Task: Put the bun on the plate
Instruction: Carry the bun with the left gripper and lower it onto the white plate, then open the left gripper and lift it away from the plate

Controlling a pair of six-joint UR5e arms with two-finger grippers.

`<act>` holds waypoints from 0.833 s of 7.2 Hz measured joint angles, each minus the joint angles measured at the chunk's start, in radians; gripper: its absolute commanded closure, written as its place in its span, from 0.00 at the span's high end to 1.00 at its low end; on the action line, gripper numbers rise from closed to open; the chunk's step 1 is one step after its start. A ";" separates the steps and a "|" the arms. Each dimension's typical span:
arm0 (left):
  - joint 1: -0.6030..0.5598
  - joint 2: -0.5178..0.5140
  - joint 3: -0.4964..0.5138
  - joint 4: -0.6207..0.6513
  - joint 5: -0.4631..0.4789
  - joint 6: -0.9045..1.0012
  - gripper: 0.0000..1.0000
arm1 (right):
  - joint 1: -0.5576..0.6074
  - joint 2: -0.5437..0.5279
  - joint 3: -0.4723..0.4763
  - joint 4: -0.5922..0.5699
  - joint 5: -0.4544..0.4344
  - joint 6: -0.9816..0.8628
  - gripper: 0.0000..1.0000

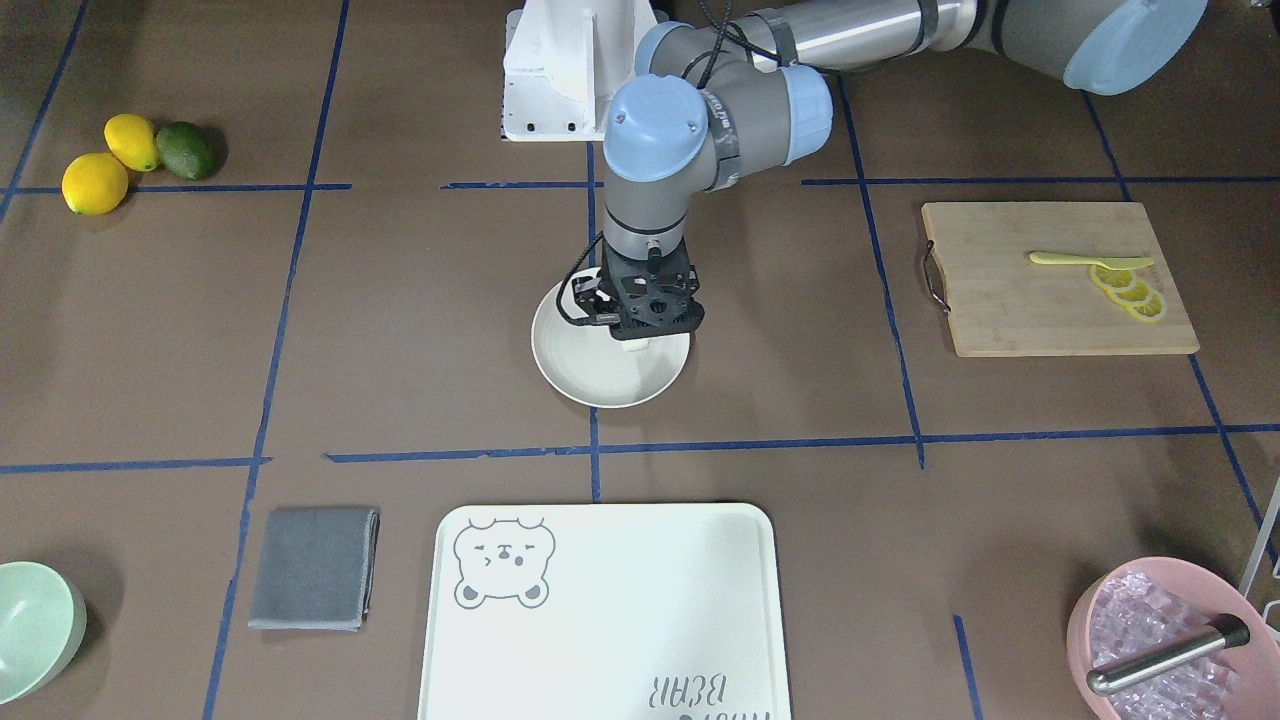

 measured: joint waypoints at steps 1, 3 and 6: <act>0.015 -0.003 0.025 -0.023 0.017 -0.001 1.00 | 0.000 0.000 0.000 0.000 0.000 0.000 1.00; 0.023 -0.004 0.028 -0.035 0.024 0.004 1.00 | 0.000 0.000 -0.001 -0.001 0.000 0.000 1.00; -0.050 0.078 -0.162 0.125 -0.076 0.148 1.00 | 0.000 0.000 -0.003 0.000 -0.001 0.000 1.00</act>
